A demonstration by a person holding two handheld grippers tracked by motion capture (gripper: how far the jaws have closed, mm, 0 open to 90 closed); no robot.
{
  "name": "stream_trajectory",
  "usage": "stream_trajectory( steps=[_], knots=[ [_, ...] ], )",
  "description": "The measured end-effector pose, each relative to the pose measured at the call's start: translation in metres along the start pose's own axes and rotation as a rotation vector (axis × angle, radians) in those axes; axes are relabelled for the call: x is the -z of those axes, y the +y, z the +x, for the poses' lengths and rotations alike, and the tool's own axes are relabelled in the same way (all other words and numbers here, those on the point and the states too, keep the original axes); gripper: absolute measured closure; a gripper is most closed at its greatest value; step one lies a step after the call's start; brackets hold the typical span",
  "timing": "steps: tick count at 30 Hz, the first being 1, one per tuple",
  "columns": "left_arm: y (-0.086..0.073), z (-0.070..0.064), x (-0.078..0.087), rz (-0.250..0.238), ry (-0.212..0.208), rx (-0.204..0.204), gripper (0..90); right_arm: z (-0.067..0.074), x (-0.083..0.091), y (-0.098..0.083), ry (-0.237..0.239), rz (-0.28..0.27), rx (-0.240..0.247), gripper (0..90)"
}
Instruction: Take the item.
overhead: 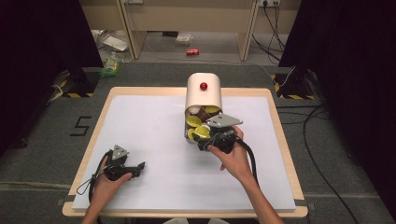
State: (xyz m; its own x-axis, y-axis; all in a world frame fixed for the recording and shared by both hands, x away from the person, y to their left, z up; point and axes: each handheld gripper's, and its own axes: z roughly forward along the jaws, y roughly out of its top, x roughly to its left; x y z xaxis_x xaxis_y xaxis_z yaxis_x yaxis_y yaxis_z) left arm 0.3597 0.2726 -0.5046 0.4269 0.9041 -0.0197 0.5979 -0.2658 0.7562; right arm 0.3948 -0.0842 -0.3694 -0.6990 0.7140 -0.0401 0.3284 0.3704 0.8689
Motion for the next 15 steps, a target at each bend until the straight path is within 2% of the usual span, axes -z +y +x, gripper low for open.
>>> stream_trajectory(
  steps=[15],
  knots=[
    [0.0000,0.0000,0.0000,0.000,0.000,0.000,13.2,-0.0058,-0.0063,-0.0056,0.009,0.015,-0.040,31.3]
  ],
)
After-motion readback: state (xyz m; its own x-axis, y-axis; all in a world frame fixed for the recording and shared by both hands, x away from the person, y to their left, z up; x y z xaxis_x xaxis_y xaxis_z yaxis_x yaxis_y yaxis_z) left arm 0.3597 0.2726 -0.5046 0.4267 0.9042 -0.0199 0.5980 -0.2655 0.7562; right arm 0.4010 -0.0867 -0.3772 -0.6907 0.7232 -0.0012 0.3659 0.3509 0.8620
